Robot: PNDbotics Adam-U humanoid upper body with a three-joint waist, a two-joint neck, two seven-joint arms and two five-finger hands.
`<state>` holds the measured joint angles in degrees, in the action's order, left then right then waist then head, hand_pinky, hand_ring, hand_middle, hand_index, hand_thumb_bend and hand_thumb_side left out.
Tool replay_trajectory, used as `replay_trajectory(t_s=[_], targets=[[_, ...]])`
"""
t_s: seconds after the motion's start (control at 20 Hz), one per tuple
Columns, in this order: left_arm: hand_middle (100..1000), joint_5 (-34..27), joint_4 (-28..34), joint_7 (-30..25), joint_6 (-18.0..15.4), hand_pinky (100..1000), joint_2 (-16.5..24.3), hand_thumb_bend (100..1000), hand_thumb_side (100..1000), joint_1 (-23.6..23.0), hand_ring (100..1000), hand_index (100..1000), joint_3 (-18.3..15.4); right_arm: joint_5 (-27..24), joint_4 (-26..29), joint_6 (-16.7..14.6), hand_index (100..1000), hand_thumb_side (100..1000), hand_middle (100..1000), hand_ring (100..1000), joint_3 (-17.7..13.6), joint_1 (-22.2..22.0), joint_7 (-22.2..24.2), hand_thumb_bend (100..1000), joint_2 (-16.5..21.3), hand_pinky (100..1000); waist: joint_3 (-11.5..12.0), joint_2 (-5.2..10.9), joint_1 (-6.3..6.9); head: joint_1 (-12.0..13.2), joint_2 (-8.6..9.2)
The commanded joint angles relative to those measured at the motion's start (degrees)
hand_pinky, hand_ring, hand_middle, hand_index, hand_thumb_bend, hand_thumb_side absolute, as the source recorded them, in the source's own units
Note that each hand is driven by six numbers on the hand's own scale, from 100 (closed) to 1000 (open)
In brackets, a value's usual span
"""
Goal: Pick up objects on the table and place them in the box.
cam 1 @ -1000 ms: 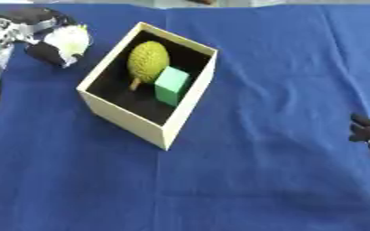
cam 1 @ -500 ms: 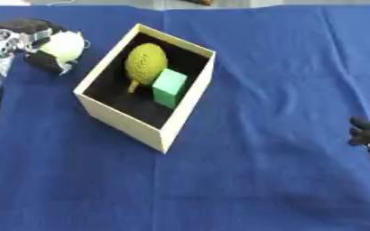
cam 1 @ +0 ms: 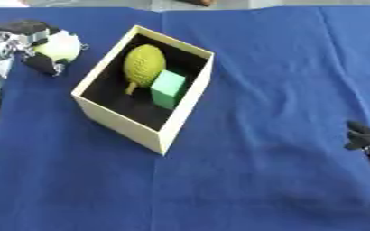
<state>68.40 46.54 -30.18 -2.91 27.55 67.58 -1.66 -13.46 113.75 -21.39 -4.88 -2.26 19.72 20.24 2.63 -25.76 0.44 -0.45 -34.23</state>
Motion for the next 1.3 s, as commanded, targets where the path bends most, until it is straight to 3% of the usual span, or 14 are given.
replay_trajectory(t_s=[0.05, 0.2, 0.5, 0.65, 0.85, 0.95, 1.0, 1.25, 1.3], targets=[[687, -1.0, 0.9, 1.5, 0.6, 747, 1.1, 100, 238, 1.0, 781, 861, -0.2, 0.0, 0.8, 0.4, 794, 526, 657, 1000, -0.1, 0.1, -0.2, 100, 0.3, 1000, 0.0, 1.1, 0.08, -0.2, 0.16], [579, -1.2, 2.3, 4.2, 1.2, 631, 1.3, 100, 201, 1.1, 681, 805, 0.3, 0.0, 0.8, 0.6, 794, 527, 656, 1000, -0.2, 0.1, -0.3, 100, 0.3, 1000, 0.1, 1.27, 0.13, -0.3, -0.08], [548, -3.8, 9.5, 8.3, -2.5, 602, 2.2, 104, 102, 1.2, 640, 763, 3.0, -0.7, 0.8, -0.2, 792, 531, 654, 1000, -0.4, -0.3, -0.5, 100, 0.9, 1000, 0.5, 1.93, 0.08, -0.8, -1.14], [544, -6.4, 16.6, 8.8, -5.7, 600, 3.1, 164, 100, 0.6, 636, 759, 5.4, -0.9, 0.8, -0.5, 792, 530, 653, 1000, -0.5, -0.5, -0.7, 100, 1.1, 1000, 0.9, 2.13, 0.11, -1.2, -1.56], [548, -12.4, 28.0, 7.4, -9.6, 606, 4.8, 184, 100, -1.2, 641, 761, 9.9, -1.2, 0.8, -0.8, 792, 524, 653, 1000, -0.6, -0.6, -0.8, 100, 1.5, 1000, 1.1, 2.36, 0.21, -1.7, -1.95], [544, -16.1, 32.9, 6.2, -10.9, 605, 5.4, 143, 100, -2.0, 637, 759, 12.3, -1.5, 0.8, -1.0, 792, 520, 653, 1000, -0.6, -0.5, -0.8, 100, 2.0, 1000, 1.2, 2.58, 0.25, -1.8, -2.0], [541, -18.1, 34.9, 5.5, -11.2, 605, 5.7, 102, 100, -2.4, 634, 759, 13.2, -1.7, 0.8, -1.2, 792, 515, 654, 1000, -0.5, -0.5, -0.7, 100, 2.2, 1000, 1.2, 2.67, 0.27, -1.8, -2.04], [543, -28.2, 43.1, 1.3, -12.3, 609, 7.2, 130, 100, -4.1, 637, 762, 17.7, -2.9, 0.8, -2.1, 792, 513, 654, 1000, -0.4, -0.5, -0.5, 100, 3.4, 1000, 1.2, 3.32, 0.43, -2.0, -2.46], [547, -29.3, 44.0, 0.2, -12.3, 611, 7.5, 100, 136, -4.4, 638, 762, 18.2, -3.1, 0.8, -2.2, 792, 510, 654, 1000, -0.4, -0.5, -0.5, 100, 3.5, 1000, 1.2, 3.42, 0.46, -2.0, -2.51]])
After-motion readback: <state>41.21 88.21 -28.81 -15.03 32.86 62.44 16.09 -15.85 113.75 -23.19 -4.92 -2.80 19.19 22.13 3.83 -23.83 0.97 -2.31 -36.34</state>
